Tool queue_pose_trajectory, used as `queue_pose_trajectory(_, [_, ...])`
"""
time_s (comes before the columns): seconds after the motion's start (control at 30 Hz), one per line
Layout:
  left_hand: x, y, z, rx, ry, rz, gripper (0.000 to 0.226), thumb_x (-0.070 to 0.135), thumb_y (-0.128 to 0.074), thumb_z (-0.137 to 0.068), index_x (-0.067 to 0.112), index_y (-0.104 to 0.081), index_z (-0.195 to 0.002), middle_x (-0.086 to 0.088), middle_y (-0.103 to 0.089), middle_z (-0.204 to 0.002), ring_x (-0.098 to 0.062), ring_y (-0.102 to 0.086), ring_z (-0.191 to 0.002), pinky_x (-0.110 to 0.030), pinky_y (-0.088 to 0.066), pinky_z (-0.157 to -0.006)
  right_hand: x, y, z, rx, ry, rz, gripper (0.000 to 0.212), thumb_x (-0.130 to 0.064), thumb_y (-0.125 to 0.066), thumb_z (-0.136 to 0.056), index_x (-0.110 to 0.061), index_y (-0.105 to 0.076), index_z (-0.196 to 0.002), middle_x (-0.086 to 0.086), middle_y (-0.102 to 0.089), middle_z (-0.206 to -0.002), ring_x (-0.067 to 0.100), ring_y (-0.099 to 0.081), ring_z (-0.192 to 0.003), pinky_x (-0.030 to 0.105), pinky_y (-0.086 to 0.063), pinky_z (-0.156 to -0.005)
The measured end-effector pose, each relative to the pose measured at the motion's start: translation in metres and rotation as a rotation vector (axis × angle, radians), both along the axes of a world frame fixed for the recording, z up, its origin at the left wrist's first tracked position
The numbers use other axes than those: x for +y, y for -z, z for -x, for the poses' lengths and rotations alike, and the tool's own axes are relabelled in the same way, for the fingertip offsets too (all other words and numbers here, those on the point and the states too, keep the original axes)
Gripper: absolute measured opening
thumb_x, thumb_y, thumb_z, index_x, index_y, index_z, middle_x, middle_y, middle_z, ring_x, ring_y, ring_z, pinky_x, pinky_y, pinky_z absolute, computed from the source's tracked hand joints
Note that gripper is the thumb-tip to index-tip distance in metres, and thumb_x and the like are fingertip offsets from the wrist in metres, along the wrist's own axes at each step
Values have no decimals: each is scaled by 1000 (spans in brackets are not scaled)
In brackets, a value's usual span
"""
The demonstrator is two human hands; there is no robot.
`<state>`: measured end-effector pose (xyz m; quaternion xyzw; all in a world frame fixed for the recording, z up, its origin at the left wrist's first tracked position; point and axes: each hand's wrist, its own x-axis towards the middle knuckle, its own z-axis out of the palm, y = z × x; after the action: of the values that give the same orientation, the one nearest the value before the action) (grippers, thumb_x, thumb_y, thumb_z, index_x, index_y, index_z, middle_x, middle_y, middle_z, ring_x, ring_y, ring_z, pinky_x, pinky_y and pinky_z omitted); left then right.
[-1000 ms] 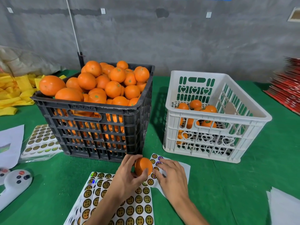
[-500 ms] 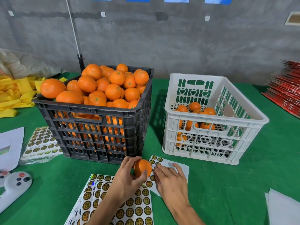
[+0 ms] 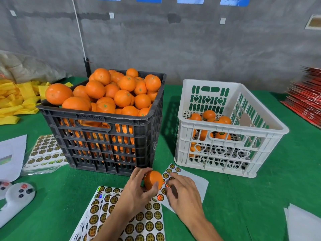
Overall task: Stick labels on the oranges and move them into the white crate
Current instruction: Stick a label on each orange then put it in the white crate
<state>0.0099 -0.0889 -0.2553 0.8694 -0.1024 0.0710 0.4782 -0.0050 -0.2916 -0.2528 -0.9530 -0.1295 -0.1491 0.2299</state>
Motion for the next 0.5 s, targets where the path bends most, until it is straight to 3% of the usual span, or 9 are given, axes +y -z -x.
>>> queue_pose_trajectory(0.1, [0,0,-1,-13,0,1,62,72,-59,-85,37,-52,-135,23,-46,-125,1,-59,-107,-22,-58,-85,-1,-7,3,113,-77,-325,5,-38,-61,-97,-40,-65,-99,-38,-40,-147,-14,-30,-137,26,-29,-118])
queue_pose_trajectory(0.2, [0,0,-1,-31,5,14,60,71,-60,-85,36,-54,-133,21,-48,-125,2,-58,-107,-22,-58,-84,5,-14,7,260,-166,-797,5,-34,-65,-99,-35,-70,-100,-31,-47,-147,-8,-34,-142,40,-35,-116])
queue_pose_trajectory(0.27, [-1,-1,0,-35,7,17,59,70,-61,-86,37,-54,-133,21,-48,-125,3,-58,-106,-21,-58,-83,10,-14,7,344,-183,-958,9,-31,-64,-100,-29,-73,-102,-30,-49,-146,-5,-36,-143,40,-31,-121])
queue_pose_trajectory(0.4, [-1,-2,0,-35,14,24,57,65,-62,-87,35,-54,-134,19,-48,-125,1,-57,-110,-20,-58,-83,17,-5,4,340,-163,-861,14,-36,-62,-100,-39,-72,-109,-39,-37,-148,-9,-29,-145,24,-33,-118])
queue_pose_trajectory(0.5, [-1,-2,0,-31,8,36,57,64,-63,-86,34,-55,-133,19,-49,-126,3,-56,-111,-18,-58,-82,20,4,5,265,-149,-811,22,-26,-63,-101,-41,-68,-116,-36,-28,-155,-6,-28,-147,23,-33,-118])
